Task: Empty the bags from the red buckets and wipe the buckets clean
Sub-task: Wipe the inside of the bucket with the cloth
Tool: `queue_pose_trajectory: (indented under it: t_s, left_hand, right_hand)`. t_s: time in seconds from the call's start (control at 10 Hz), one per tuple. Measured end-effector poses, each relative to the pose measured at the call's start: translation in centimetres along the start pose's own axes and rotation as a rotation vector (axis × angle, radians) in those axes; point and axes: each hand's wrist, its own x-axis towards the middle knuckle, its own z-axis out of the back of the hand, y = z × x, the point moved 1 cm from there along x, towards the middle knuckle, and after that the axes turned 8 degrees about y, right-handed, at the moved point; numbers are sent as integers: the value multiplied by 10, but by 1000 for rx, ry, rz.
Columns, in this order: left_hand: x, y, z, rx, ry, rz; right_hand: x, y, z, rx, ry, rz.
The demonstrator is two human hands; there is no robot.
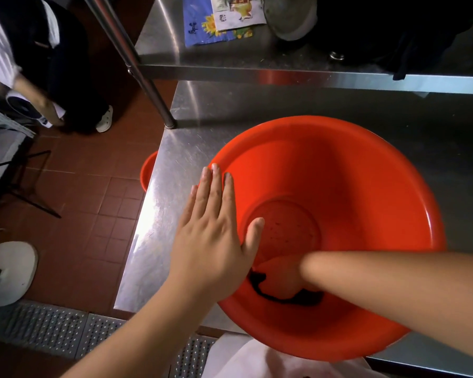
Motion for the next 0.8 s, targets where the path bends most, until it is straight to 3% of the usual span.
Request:
queue_pose_trajectory:
  t_s: [0.2,0.3,0.5,0.6,0.7,0.8]
  left_hand:
    - [18,8,5,38,-1,-96]
    - [18,9,6,39,-1,-105]
    - [17,8,6,24,10,-98]
    - [17,8,5,19,9,-93]
    - [17,9,4,7,-4,-96]
    - [18,10,3,3,-19,-97]
  right_hand:
    - [-86,3,-17,128,-185,266]
    - [-125,-8,-22,49,-188,280]
    - [-117,-43,-15,-260,29,45]
    - [-76,-45,-9,-452,272,-93]
    - [-36,-40,-5,-512,353,-82]
    - [-4,-43,-6,-575,278,-114]
